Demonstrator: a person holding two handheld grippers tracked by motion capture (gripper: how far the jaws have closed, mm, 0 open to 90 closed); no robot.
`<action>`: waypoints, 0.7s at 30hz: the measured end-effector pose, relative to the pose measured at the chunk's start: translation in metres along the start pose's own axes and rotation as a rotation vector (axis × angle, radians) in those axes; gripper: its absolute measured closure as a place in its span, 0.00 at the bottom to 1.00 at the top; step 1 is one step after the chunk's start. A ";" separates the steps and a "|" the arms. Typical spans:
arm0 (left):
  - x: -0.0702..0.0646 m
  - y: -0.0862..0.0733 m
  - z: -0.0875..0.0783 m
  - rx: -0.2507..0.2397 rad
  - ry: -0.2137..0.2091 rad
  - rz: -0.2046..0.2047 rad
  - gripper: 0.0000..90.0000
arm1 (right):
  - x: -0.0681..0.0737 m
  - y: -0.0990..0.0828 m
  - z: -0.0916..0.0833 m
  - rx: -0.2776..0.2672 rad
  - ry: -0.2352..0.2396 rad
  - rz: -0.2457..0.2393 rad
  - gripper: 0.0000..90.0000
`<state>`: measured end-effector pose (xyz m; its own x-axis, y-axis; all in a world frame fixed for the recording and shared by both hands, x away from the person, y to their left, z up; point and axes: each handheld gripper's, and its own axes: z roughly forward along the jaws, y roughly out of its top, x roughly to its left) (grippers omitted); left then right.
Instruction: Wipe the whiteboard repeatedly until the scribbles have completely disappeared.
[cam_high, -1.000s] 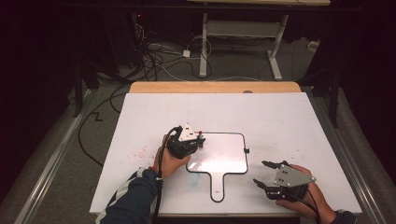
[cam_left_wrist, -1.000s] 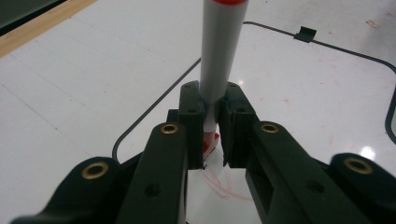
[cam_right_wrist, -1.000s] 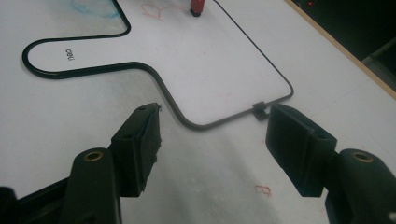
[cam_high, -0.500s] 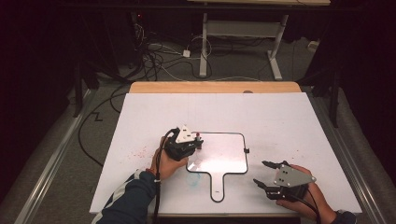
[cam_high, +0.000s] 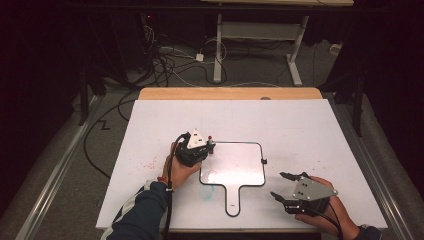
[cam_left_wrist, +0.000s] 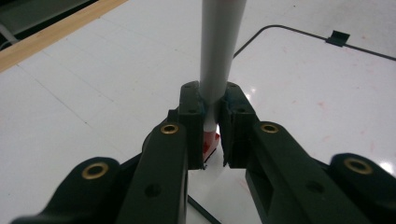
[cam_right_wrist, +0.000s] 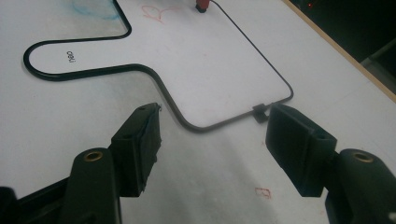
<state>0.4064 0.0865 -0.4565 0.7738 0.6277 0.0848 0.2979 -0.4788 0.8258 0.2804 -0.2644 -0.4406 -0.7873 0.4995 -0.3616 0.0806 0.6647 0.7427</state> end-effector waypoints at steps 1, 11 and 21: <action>-0.002 0.001 -0.001 0.010 0.004 0.015 0.88 | 0.000 0.000 0.000 -0.002 0.000 0.001 0.41; -0.027 -0.007 -0.029 0.072 -0.068 0.035 0.87 | 0.000 0.000 -0.004 -0.006 -0.008 0.004 0.41; -0.032 -0.011 -0.033 0.058 -0.059 0.033 0.88 | 0.001 0.001 -0.001 -0.002 -0.002 -0.001 0.40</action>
<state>0.3603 0.0921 -0.4503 0.8151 0.5742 0.0767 0.3022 -0.5344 0.7894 0.2787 -0.2637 -0.4393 -0.7859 0.5002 -0.3637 0.0787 0.6642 0.7434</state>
